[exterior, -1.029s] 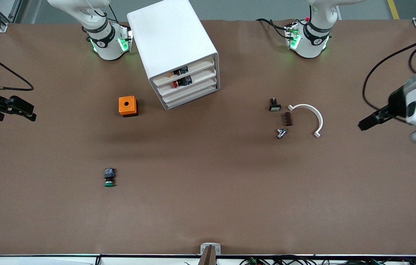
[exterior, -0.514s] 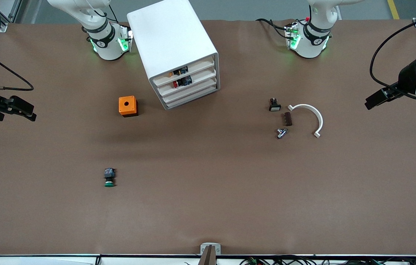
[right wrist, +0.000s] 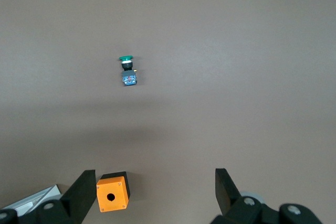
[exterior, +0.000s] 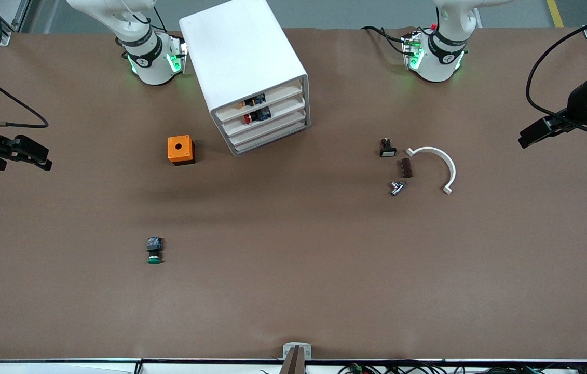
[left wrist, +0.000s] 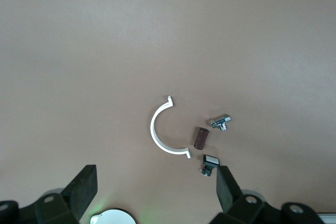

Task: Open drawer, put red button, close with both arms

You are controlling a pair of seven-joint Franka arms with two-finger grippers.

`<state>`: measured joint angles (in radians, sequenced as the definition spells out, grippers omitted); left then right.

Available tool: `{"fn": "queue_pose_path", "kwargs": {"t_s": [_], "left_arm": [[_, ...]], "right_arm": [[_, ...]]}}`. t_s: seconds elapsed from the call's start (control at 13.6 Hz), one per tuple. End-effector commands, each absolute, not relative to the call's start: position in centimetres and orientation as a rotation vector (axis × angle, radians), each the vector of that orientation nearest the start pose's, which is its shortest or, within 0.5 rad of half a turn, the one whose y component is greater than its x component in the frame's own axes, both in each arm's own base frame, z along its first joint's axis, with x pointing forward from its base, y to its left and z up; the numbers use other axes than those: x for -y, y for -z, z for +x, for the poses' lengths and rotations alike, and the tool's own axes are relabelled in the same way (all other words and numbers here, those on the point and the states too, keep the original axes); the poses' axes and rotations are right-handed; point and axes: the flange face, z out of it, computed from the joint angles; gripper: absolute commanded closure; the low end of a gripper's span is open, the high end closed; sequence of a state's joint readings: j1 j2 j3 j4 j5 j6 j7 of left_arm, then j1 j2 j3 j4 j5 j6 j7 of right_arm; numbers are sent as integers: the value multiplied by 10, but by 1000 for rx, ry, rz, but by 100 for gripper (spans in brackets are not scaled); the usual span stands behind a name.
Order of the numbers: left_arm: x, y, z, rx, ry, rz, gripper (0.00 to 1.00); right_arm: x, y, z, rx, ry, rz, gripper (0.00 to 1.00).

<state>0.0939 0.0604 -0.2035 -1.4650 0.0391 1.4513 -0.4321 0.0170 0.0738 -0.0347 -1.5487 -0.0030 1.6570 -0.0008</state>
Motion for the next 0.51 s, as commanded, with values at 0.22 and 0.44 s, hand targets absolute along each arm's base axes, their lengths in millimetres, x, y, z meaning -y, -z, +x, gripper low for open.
{"fn": "queue_pose_path", "kwargs": {"t_s": [0.22,0.44], "left_arm": [[36,-650,536,384,-169,-3071,0],[20,-658,524,349,-158,-3080,0]], "right_arm": [[9,-606,579,-15,75,-3161,0],[3,-608,580,7,82,-3162,0]]}}
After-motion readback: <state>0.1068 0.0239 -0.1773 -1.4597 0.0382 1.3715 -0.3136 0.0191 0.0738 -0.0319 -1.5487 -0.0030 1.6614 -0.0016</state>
